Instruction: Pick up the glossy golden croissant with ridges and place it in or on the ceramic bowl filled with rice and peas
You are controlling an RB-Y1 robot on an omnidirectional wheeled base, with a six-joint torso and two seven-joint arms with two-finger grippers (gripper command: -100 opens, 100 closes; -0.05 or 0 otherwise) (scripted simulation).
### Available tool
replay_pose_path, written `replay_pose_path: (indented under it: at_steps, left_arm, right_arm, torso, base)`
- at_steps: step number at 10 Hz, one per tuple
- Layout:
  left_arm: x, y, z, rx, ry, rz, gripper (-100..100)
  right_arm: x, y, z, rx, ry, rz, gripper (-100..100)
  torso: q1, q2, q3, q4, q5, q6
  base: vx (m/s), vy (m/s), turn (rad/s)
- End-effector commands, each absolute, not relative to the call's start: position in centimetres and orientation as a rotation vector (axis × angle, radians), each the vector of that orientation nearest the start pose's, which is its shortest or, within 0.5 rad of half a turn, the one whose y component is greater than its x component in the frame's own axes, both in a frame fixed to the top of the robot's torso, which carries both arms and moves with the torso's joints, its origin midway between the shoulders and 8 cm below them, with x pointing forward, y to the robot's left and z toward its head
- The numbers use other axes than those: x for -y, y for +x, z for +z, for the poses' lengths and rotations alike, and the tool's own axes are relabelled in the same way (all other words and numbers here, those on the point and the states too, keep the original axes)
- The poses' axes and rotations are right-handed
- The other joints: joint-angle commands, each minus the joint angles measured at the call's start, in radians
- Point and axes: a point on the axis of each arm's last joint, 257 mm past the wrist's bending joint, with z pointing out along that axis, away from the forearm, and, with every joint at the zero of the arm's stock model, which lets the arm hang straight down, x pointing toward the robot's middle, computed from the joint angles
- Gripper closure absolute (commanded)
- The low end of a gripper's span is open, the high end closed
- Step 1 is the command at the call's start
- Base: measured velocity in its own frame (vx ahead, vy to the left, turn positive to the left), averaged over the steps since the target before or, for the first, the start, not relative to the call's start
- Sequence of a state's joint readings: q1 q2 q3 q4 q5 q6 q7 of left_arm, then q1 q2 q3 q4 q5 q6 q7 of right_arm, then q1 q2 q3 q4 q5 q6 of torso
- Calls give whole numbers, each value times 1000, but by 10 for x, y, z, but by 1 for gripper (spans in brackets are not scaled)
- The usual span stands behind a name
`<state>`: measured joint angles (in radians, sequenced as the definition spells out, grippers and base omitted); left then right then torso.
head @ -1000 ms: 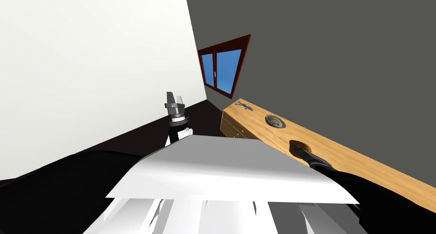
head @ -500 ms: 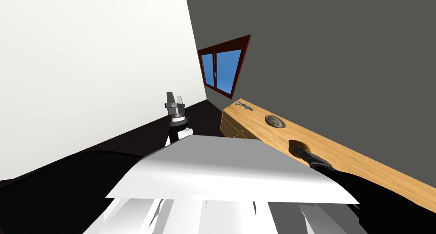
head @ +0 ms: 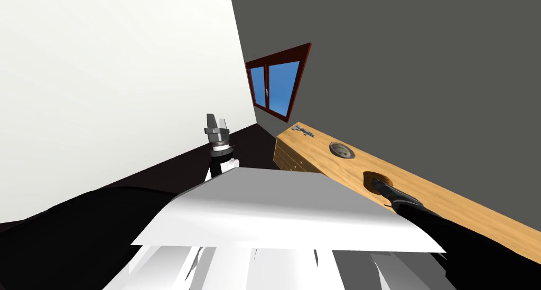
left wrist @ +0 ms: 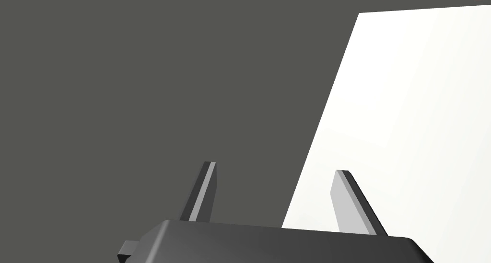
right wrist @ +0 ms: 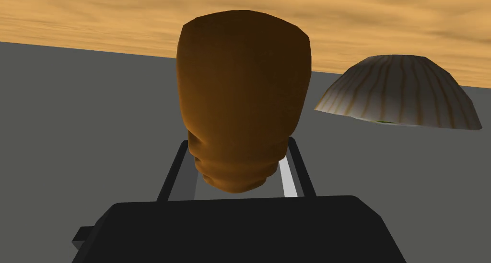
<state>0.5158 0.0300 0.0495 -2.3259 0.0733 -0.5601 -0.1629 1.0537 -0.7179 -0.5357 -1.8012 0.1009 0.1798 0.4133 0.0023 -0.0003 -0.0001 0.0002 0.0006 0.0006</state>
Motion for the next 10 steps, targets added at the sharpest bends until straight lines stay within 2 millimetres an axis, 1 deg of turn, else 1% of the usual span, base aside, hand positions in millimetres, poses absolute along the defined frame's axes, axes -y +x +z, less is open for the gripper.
replay_pose_path:
  at_steps: [1, 2, 3, 4, 10]
  left_arm:
    - [-297, 319, 52, -563, -543, -1162, 0]
    - [-297, 319, 52, -563, -543, -1162, 0]
    - [-297, 319, 52, -563, -543, -1162, 0]
    - [-297, 319, 52, -563, -543, -1162, 0]
    - [-297, 319, 52, -563, -543, -1162, 0]
  right_arm:
    - [713, 128, -222, -1926, 684, -616, 100]
    - [716, 127, -216, -1923, 692, -627, 100]
    - [720, 119, -208, -1929, 715, -650, 100]
    - [722, 114, -206, -1938, 729, -663, 100]
    - [724, 72, -209, -2031, 823, -739, 100]
  torso:
    - [0, 0, 0, 0, 0, 0]
    - [1, 0, 0, 0, 0, 0]
    - [2, 0, 0, 0, 1, 0]
    - [3, 1, 0, 0, 1, 0]
    - [5, 1, 0, 0, 3, 0]
  base:
    - [-3, 28, 31]
    - [-3, 37, 38]
    - [-9, 47, 91]
    - [-20, 51, 108]
    - [-6, 40, 86]
